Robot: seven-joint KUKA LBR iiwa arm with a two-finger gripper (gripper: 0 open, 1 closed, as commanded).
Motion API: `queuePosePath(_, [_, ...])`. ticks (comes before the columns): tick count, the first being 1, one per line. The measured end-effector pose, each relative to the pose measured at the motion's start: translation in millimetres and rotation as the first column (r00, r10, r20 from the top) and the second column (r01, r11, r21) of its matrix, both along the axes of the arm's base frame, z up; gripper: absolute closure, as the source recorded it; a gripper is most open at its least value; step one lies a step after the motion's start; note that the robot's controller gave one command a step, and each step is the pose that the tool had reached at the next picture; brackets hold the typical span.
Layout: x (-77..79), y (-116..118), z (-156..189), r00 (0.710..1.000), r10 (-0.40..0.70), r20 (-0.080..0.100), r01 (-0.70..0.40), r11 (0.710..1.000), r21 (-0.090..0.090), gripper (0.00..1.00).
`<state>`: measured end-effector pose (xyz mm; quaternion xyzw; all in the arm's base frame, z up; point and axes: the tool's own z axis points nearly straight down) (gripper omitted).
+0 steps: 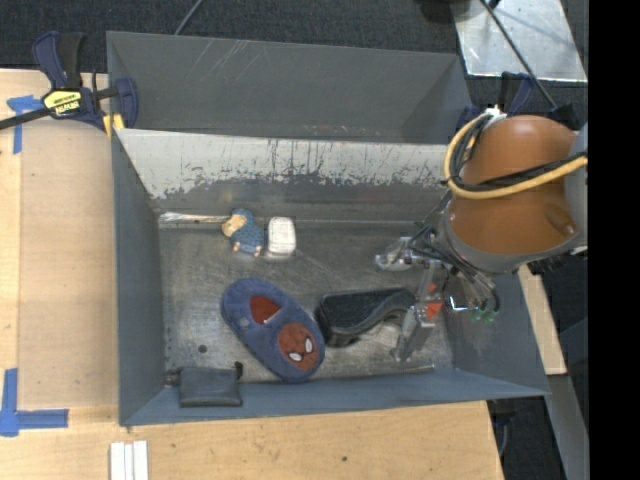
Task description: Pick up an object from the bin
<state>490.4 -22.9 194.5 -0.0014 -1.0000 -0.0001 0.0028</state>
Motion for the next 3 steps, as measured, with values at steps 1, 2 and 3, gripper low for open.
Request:
queuePosePath(1, [58.4, -22.6, -122.9, 0.969, 0.245, 0.012, -0.245, 0.970, -0.001, 0.00])
queuePosePath(2, [59.9, -22.8, -121.0, 0.970, 0.245, 0.011, -0.245, 0.970, -0.002, 0.00])
queuePosePath(3, [61.5, -23.0, -119.5, 0.970, 0.244, 0.014, -0.244, 0.970, -0.003, 0.00])
